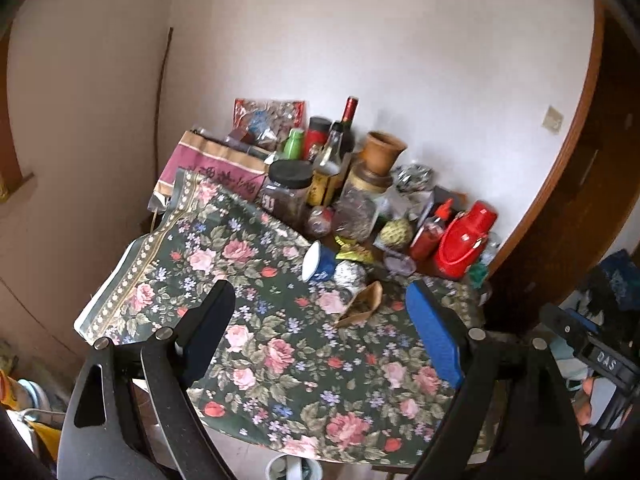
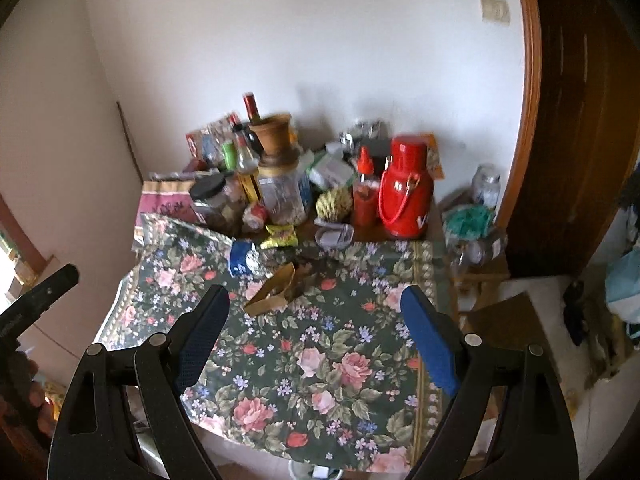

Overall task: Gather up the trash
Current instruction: 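Reach the left tool to the blue-lidded clear tub while the right tool reaches the tan cardboard strip, then close the right tool on the cardboard strip while the left tool grips the blue-lidded tub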

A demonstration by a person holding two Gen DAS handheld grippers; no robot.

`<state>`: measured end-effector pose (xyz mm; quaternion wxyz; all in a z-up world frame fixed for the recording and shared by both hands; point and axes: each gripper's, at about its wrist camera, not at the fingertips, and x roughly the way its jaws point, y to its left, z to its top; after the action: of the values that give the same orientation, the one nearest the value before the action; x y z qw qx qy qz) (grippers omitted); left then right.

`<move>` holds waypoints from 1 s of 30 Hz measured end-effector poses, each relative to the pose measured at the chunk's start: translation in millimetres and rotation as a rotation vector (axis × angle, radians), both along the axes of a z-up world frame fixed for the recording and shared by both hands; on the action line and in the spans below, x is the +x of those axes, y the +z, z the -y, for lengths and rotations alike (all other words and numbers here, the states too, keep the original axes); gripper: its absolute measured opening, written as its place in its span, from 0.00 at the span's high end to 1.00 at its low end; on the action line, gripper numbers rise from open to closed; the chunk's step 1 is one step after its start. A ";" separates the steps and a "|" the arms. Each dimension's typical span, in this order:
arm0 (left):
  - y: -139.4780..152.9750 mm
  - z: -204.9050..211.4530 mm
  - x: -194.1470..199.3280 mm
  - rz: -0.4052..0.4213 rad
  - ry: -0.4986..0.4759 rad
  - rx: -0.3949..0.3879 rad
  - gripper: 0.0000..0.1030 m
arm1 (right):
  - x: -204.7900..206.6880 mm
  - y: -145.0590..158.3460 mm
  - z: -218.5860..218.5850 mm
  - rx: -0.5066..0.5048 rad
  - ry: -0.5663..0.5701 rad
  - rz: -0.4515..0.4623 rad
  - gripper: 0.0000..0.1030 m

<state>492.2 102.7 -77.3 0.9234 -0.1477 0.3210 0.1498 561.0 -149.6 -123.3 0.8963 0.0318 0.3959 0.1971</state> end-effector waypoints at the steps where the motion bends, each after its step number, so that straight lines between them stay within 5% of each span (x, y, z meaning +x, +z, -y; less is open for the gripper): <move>1: -3.0 -3.0 4.5 -0.012 0.002 0.010 0.15 | 6.6 -4.0 -1.8 -0.002 -0.003 -0.013 0.17; 14: -40.6 -93.8 89.5 -0.101 -0.088 -0.048 0.15 | 68.8 -53.4 -84.2 0.009 -0.083 -0.189 0.17; 24: -102.3 -145.9 153.0 -0.219 -0.170 -0.111 0.15 | 120.4 -159.0 -151.3 0.042 -0.098 -0.452 0.17; 30: -144.3 -148.7 181.3 -0.326 -0.234 -0.205 0.16 | 139.1 -196.0 -162.3 0.060 -0.179 -0.536 0.21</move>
<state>673.5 251.4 -221.6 0.8506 -0.1762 0.4945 0.0301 700.1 12.7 -319.3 0.7722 0.1443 0.6084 0.1132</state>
